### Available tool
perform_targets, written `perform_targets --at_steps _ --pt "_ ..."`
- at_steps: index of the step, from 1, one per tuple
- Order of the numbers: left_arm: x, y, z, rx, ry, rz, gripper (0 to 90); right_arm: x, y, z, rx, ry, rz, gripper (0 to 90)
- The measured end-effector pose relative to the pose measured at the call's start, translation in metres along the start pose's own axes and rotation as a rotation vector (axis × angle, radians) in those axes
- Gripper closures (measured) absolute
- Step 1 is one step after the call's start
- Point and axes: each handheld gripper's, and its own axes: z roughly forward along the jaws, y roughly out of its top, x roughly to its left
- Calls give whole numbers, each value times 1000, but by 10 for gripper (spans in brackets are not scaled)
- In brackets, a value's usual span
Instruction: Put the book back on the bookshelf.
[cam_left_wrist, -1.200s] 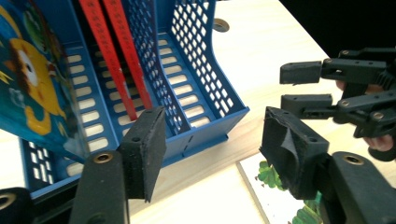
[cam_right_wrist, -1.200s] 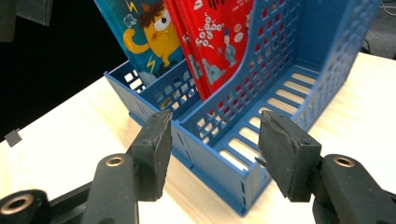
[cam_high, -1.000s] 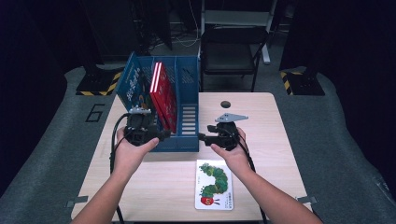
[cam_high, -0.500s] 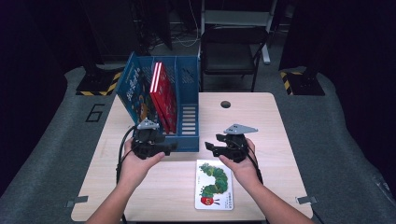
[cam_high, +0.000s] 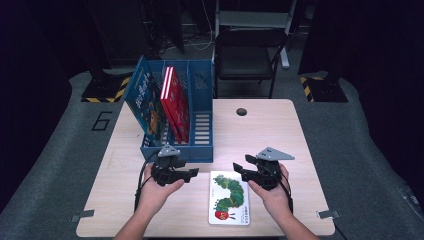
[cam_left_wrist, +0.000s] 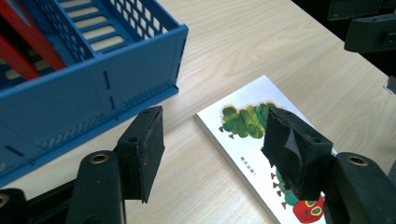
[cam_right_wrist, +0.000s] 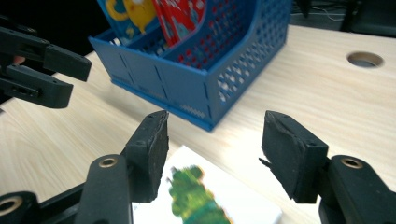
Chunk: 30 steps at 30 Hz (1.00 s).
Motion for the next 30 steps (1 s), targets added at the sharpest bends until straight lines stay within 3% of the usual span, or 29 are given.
perform_targets --at_steps 5,8,11,17,21,24,26,28,30 --pt "-2 -10 10 24 -24 17 370 -6 -16 -8 14 -23 8 397" --pt "-6 -17 19 35 -39 16 370 -9 -25 -11 31 -18 40 392" --pt "-8 -23 29 62 -87 17 371 -12 -36 -13 59 -23 55 392" --pt "-12 -35 43 90 -106 38 372 -17 -47 -14 63 -53 47 390" --pt "-14 -44 54 119 -120 58 375 -16 -52 -11 80 -48 -16 385" --pt "-17 -49 61 134 -132 46 371 -18 -58 -6 102 -36 -36 399" --pt "-17 -50 65 141 -139 62 364 -22 -62 -2 118 -42 -35 411" --pt "-20 -53 70 159 -147 80 352 -26 -67 2 149 -37 8 411" --pt "-21 -57 75 174 -147 103 346 -32 -71 7 172 -36 12 407"
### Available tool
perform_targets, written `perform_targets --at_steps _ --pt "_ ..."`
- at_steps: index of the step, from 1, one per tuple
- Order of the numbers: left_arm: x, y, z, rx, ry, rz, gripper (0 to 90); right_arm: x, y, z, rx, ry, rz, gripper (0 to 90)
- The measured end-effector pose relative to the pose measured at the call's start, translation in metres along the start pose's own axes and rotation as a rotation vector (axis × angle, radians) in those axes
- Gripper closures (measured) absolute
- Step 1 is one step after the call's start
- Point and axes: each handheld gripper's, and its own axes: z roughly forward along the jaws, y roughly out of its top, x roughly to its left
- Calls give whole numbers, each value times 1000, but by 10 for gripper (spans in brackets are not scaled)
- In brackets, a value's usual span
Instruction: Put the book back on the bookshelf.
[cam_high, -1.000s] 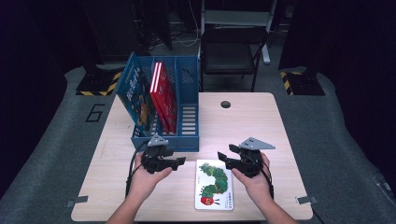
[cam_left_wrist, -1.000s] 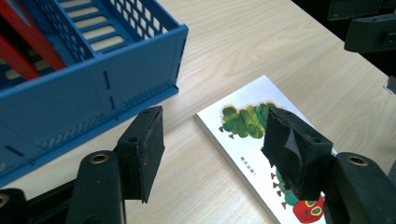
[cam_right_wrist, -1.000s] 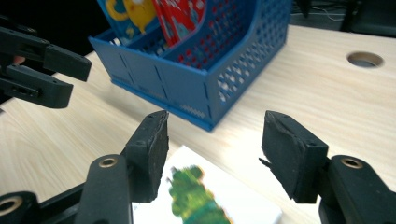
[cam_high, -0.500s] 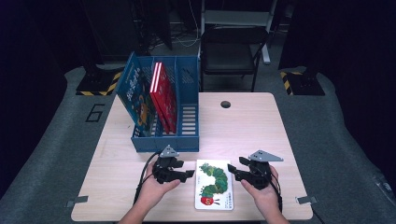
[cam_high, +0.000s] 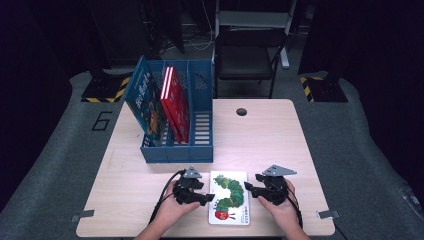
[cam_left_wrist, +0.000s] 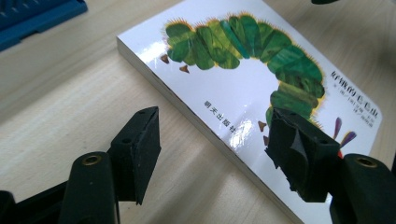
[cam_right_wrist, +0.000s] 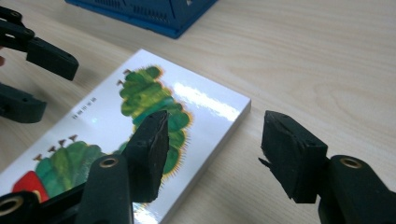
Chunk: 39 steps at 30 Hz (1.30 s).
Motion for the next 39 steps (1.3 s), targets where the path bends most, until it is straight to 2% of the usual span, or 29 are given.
perform_targets --at_steps 2,4,6,8,11,15,16,19,20,22,24,31,33,35,36,37,38,39 --pt "-1 -2 6 15 28 40 347 -1 -4 5 34 -12 -5 395" --pt "-1 -3 10 24 26 65 346 -2 -7 10 60 -24 -29 386" --pt "-2 -3 13 4 14 79 334 -1 -10 13 77 -20 -21 375" --pt "-2 -3 14 -3 7 84 333 0 -13 16 86 -28 -27 361" --pt "-1 -3 17 -15 -8 68 320 1 -14 17 74 -32 -27 346" --pt "-3 -4 20 -30 -17 76 298 0 -16 16 74 -34 -3 325" --pt "-3 -4 21 -43 -14 74 288 -1 -17 16 67 -39 17 300" --pt "-5 -5 23 -65 -5 73 270 -3 -18 16 72 -33 26 287" --pt "-5 -5 23 -61 -8 73 269 -6 -18 15 77 -32 58 274" --pt "-5 -5 23 -63 -7 73 269 -8 -19 15 80 -23 62 272" --pt "-4 -5 23 -62 -8 76 267 -11 -21 14 77 -6 110 275" --pt "-5 -4 23 -54 -7 79 266 -6 -21 17 74 6 84 248" --pt "-6 -5 23 -49 1 80 266 0 -20 21 76 43 52 273" --pt "-6 -5 22 -43 -3 78 266 2 -19 22 76 58 55 297" --pt "-8 -5 23 -48 5 76 265 6 -19 24 75 93 42 316" --pt "-8 -6 22 -41 6 71 264 12 -18 27 82 110 19 266" --pt "-9 -6 21 -38 13 71 264 18 -18 28 92 89 -7 235" --pt "-9 -6 20 -29 13 68 264 22 -17 30 93 79 -8 223"
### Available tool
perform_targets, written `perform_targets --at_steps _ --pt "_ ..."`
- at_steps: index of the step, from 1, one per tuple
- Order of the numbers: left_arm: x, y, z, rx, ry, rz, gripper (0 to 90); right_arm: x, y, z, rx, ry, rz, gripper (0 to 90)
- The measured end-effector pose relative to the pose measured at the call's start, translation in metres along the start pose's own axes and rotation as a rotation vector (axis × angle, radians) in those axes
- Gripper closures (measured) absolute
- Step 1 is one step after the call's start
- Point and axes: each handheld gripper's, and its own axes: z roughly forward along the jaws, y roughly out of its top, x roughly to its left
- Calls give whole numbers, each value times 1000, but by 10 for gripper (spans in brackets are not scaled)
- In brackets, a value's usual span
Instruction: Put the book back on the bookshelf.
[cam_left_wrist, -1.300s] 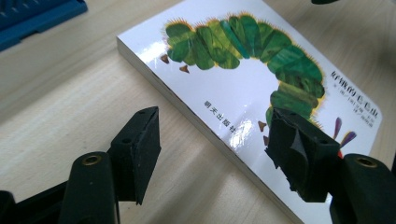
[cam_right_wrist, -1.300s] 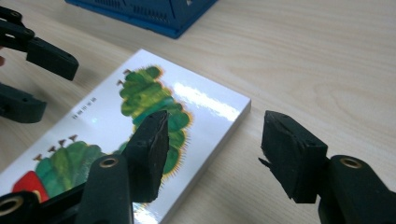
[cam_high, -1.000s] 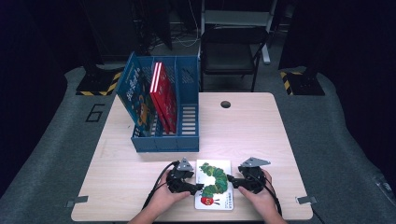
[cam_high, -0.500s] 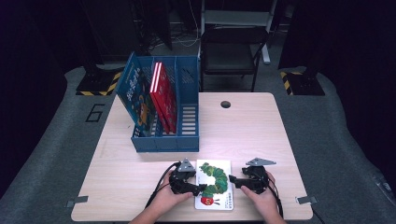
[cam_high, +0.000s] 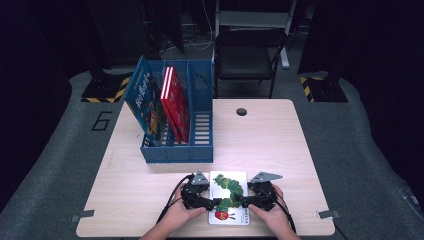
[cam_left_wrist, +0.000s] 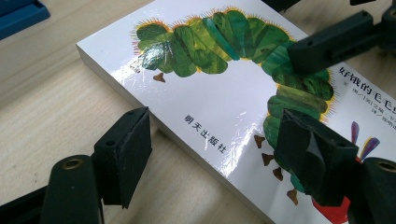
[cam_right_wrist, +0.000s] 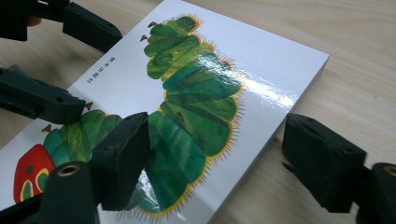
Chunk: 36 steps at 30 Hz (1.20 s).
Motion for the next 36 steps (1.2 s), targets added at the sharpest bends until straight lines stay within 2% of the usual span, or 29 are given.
perform_targets --at_steps 5,7,11,13,15,17,19,22,23,24,25,26,27,29,31,36 --pt "-4 -4 -4 1 34 -24 265 4 2 1 11 3 27 268" --pt "-5 -7 -7 -3 33 -32 265 5 2 0 17 11 28 287" --pt "-4 -13 -12 -24 7 -77 266 12 1 -3 48 34 50 301" --pt "-2 -15 -13 -32 -6 -88 268 14 1 -3 59 37 38 311" --pt "-1 -14 -14 -27 -7 -101 282 14 2 -4 69 30 38 346" --pt "1 -12 -15 -1 -5 -107 310 11 3 -5 76 41 67 381" --pt "4 -8 -17 43 12 -93 323 5 4 -7 57 55 95 378" --pt "7 -5 -16 53 23 -82 320 1 7 -7 32 36 118 353" --pt "10 -3 -14 35 17 -103 324 -1 8 -5 24 26 114 348" --pt "13 -2 -13 32 19 -99 331 0 9 -3 27 22 119 345" --pt "13 -1 -12 23 13 -117 339 -1 10 -1 28 15 88 345" --pt "16 0 -11 20 10 -108 347 -1 10 2 27 7 80 344" --pt "16 1 -9 5 13 -116 349 -1 11 3 27 4 73 336" --pt "18 1 -8 -3 12 -121 376 0 11 6 25 13 71 325" --pt "23 2 -8 -11 -2 -159 404 1 12 7 21 5 57 302" --pt "26 2 -7 -31 -10 -173 412 2 15 12 23 11 50 265"
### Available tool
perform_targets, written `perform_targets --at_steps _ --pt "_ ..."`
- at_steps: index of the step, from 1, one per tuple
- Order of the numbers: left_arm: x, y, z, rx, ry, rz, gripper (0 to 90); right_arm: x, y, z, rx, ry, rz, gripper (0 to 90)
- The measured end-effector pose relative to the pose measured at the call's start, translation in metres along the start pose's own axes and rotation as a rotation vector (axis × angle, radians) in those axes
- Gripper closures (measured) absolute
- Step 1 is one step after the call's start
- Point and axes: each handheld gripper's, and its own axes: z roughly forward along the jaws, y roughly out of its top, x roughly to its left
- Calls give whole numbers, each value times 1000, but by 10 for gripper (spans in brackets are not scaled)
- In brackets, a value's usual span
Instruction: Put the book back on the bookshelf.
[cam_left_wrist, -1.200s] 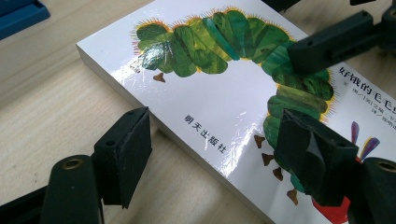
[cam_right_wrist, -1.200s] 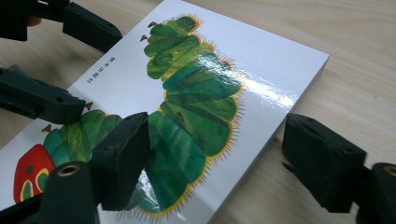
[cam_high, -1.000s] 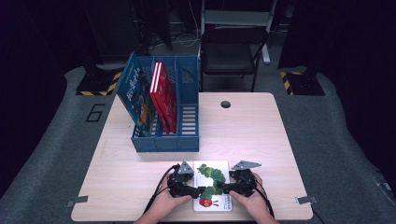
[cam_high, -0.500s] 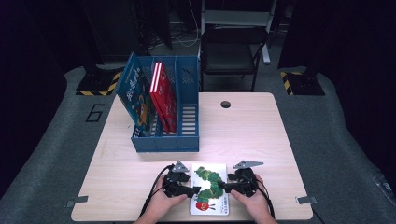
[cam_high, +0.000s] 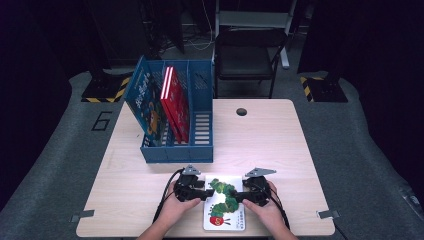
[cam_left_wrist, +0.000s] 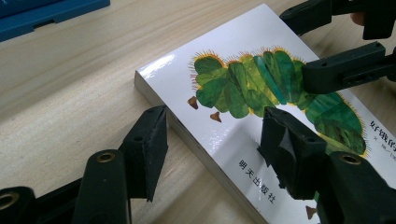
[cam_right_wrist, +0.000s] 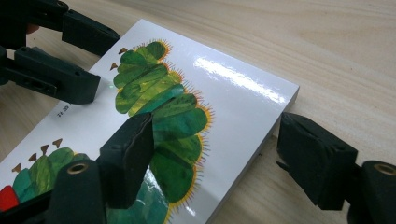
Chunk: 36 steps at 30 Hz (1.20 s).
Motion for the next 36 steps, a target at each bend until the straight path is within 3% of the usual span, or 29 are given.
perform_targets --at_steps 1,3,6,12,16,20,22,29,31,34,36 --pt "-1 0 1 -4 1 -9 409 0 1 1 -1 -2 9 259" --pt "0 0 2 -8 12 23 397 -1 2 2 -6 -6 3 250" --pt "-2 0 3 -13 19 24 372 -2 5 4 -2 -14 15 239" --pt "-3 7 6 22 30 47 331 -4 9 4 31 1 33 242" --pt "-5 10 7 44 50 49 317 -4 12 5 38 -23 16 268" --pt "-6 8 8 23 59 50 301 -5 10 3 29 -17 32 305" --pt "-6 7 8 17 67 70 286 -5 9 2 27 -15 54 325" --pt "-10 5 11 -8 85 78 240 -3 7 1 24 -13 87 307" --pt "-10 5 11 -8 83 77 239 -1 6 1 22 -16 87 300" --pt "-11 3 11 -19 87 70 240 -2 6 2 13 -25 41 296" --pt "-12 2 12 -26 94 69 240 -2 6 2 9 -26 36 288"
